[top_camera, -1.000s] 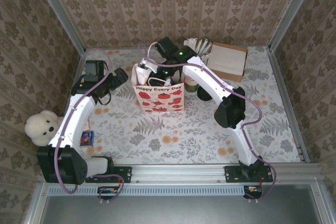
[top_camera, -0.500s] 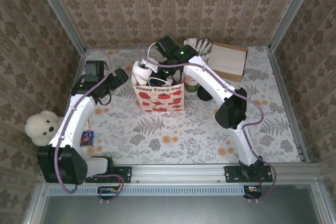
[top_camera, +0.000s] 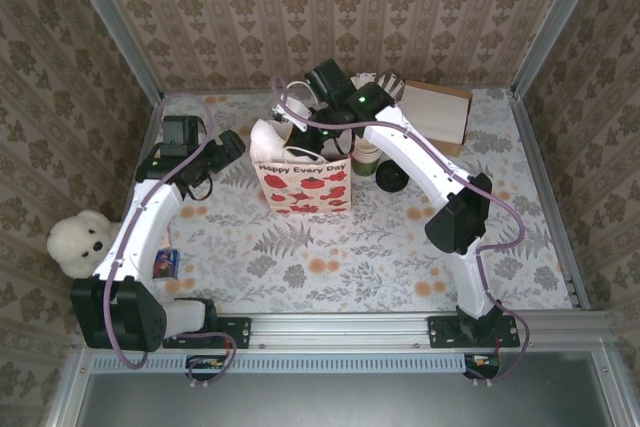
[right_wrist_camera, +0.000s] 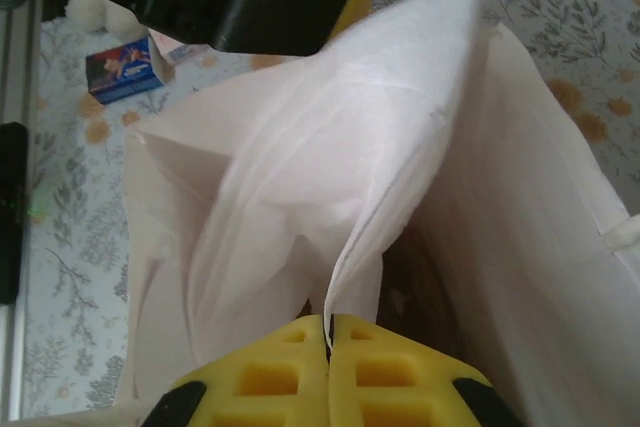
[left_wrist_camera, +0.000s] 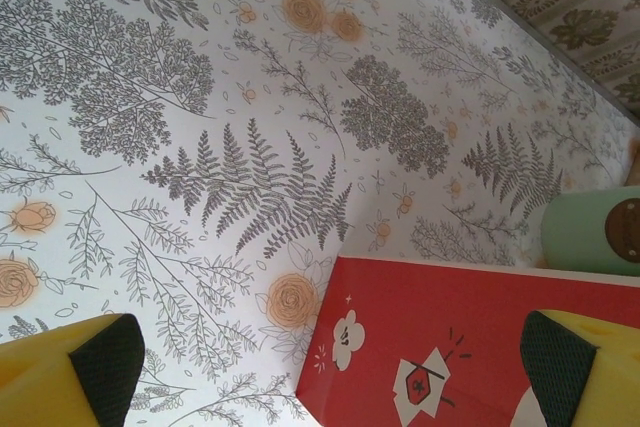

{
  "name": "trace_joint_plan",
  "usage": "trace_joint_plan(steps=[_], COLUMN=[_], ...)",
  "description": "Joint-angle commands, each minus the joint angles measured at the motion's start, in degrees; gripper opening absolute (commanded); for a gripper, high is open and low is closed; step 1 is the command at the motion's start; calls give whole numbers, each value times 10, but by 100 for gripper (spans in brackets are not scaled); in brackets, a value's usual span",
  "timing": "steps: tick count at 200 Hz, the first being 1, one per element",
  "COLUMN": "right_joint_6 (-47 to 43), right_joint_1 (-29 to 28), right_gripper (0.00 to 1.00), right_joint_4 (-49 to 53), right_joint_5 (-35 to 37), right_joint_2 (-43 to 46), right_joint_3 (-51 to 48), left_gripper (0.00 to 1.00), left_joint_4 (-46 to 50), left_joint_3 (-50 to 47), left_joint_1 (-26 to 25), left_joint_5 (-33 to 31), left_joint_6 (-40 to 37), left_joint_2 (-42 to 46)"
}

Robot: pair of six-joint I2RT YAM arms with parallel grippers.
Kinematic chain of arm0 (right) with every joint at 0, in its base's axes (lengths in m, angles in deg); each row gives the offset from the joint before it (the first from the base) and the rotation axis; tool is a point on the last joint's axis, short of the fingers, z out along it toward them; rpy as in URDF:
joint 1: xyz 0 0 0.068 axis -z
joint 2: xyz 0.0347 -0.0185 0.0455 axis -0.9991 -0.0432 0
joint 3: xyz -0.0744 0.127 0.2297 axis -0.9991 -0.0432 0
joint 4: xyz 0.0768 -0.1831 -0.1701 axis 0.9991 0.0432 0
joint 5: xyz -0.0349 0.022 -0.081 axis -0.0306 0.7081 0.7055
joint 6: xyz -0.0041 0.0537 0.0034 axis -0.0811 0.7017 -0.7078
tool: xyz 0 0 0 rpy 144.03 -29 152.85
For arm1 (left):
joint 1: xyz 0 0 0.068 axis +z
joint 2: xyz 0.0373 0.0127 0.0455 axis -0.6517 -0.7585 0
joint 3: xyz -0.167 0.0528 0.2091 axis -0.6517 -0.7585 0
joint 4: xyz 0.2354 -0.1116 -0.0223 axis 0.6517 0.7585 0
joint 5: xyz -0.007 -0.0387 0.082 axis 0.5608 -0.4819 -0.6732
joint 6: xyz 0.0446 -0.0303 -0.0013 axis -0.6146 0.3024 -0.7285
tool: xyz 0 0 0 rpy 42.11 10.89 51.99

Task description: Pack the takeout coffee

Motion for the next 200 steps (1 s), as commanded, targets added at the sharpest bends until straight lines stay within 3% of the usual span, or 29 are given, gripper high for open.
trace_joint_plan(steps=[1,82,134,184,200], right_joint_6=[2,-11,-27,-17,0], right_joint_1=[-7,-7,-7,-9,-9], right_gripper=[5,3,10,28,46], right_joint_4=[8,69,105,77,44], right_joint_5=[35,64,59,102,130], right_joint_2=[-21,-74,-69,-7,26], right_joint_3=[-6,-3,23,8,-21], left_gripper=[100,100,100,100,100], left_joint_4=[-10,-14,-1,8,12], left_joint_3=[-4,-10,-15,-9,-1], left_joint_1=[1,-1,-1,-1,-1], left_joint_5=[15,27,-12,-23,-20], left_joint_6=[5,11,27,25,18], left_joint_2=[1,-2,-13,-53,-73])
